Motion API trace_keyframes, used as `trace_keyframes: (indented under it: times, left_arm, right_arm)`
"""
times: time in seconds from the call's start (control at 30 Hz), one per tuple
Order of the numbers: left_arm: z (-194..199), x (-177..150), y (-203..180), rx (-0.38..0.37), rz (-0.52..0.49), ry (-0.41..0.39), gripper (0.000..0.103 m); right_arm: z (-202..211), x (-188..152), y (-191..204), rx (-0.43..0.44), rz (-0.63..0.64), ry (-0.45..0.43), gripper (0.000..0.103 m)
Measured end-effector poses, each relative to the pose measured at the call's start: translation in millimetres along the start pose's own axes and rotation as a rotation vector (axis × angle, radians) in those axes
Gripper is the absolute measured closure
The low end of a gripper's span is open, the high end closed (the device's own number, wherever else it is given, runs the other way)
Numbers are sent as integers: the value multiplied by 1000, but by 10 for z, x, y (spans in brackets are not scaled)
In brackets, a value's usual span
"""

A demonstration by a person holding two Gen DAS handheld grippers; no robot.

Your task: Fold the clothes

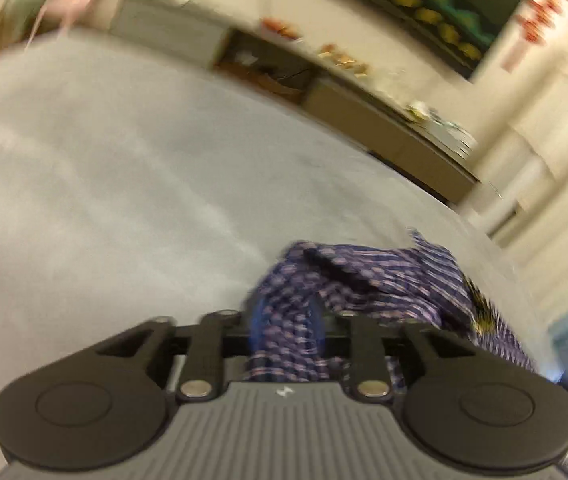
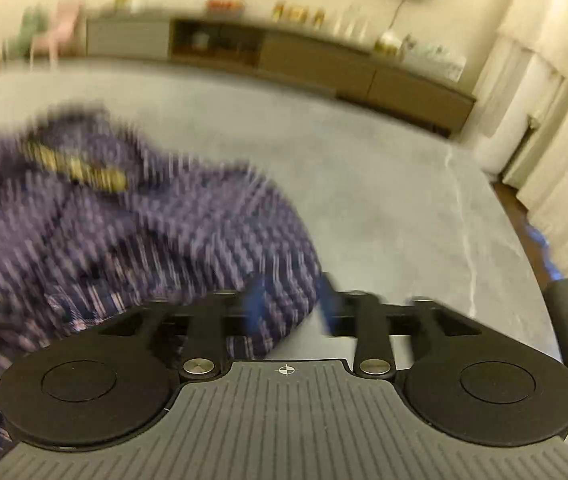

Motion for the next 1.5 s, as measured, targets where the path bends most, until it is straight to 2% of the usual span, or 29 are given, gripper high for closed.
trace_keyframes:
  times: [0.03, 0.07, 0.17, 0.3, 0.4, 0.47, 0.5, 0.53, 0.57, 0.6, 0.63, 0.67, 0.73, 0.77, 0.9, 0.97, 1.0, 1.03, 1.07, 1.1, 1.13, 1.17, 1.2, 1.23, 1.3, 1.4, 1.5]
  left_arm:
    - [44, 32, -100, 18, -75, -28, 18]
    - [87, 69, -205, 35, -154, -56, 15]
    - [52, 97, -594, 39, -426, -53, 13]
    - [-270, 8, -952, 56, -735, 4, 13]
    - [-564, 11, -1083, 87, -879, 19, 13]
    - [-741, 4, -1152, 82, -952, 36, 16]
    - [-822, -3, -1176, 70, -976, 51, 24]
    - [-902, -10, -1199, 58, -1000, 65, 40]
    - [-966, -10, -1215, 42, -1006, 81, 51]
    - [-986, 21, -1243, 11, -990, 94, 72]
    - [-989, 62, -1279, -26, -968, 106, 81]
    - [-967, 135, -1295, -55, -943, 104, 85]
    - [-904, 308, -1313, -106, -891, 90, 95]
    - [-880, 414, -1305, -123, -862, 86, 97]
    - [-949, 973, -1180, -211, -683, 113, 97]
    - [-1064, 1244, -1077, -273, -579, 153, 90]
    - [-1175, 1368, -973, -264, -510, 156, 82]
    - [-1308, 1460, -823, -207, -433, 157, 61]
    - [-1439, 1534, -658, -134, -355, 159, 53]
    - [-1498, 1504, -548, -106, -316, 169, 49]
    - [-1528, 1433, -461, -96, -294, 182, 49]
    - [-1558, 1362, -374, -86, -271, 195, 47]
    - [-1588, 1291, -287, -76, -248, 208, 43]
    - [-1581, 1213, -246, -73, -250, 213, 34]
    - [-1549, 1123, -216, -53, -276, 208, 25]
    - [-1619, 1167, -191, -25, -272, 222, 18]
    - [-1666, 1128, -203, -30, -256, 247, 18]
  right_arm:
    - [95, 113, -39, 25, -36, -47, 39]
    - [192, 226, -80, 50, -71, -94, 31]
    - [202, 544, 90, 88, 32, -153, 27]
    - [-103, 760, 647, 66, 429, -207, 27]
    - [-483, 699, 1218, 43, 813, -213, 27]
    - [-771, 516, 1474, 0, 1061, -186, 27]
    - [-840, 460, 1530, -6, 1141, -172, 31]
    - [-919, 415, 1577, 10, 1178, -169, 34]
    - [-998, 370, 1623, 26, 1214, -166, 45]
    - [-1020, 396, 1663, 71, 1198, -161, 60]
    - [-1014, 445, 1685, 152, 1154, -121, 73]
    - [-1001, 496, 1708, 234, 1108, -81, 87]
    - [-913, 665, 1686, 353, 1031, -53, 94]
    - [-869, 805, 1646, 384, 993, -60, 97]
    - [-805, 1523, 1419, 478, 803, -104, 97]
    - [-914, 1843, 1276, 510, 704, -88, 96]
    - [-1075, 2027, 1225, 507, 641, -92, 96]
    - [-1233, 2196, 1150, 439, 541, -115, 91]
    - [-1387, 2360, 1065, 369, 440, -138, 67]
    - [-1517, 2367, 973, 329, 356, -112, 58]
    - [-1645, 2365, 880, 289, 272, -85, 59]
    - [-1698, 2302, 826, 315, 218, -53, 58]
    - [-1722, 2222, 782, 350, 177, -30, 51]
    - [-1756, 2138, 736, 352, 175, -20, 47]
    - [-1824, 1971, 645, 356, 175, -1, 43]
    - [-2016, 1894, 657, 291, 231, 25, 37]
    - [-2177, 1972, 696, 310, 253, 29, 25]
Point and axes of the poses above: each gripper's, at about its wrist camera, not at the fingertips, and z roughly against the way its jaws point, y to its left, x to its top, the point moved 10 cm from there along -z, roughly the way its jaws point, and after that the axes turned 7 degrees about y, right-handed, at the moved point
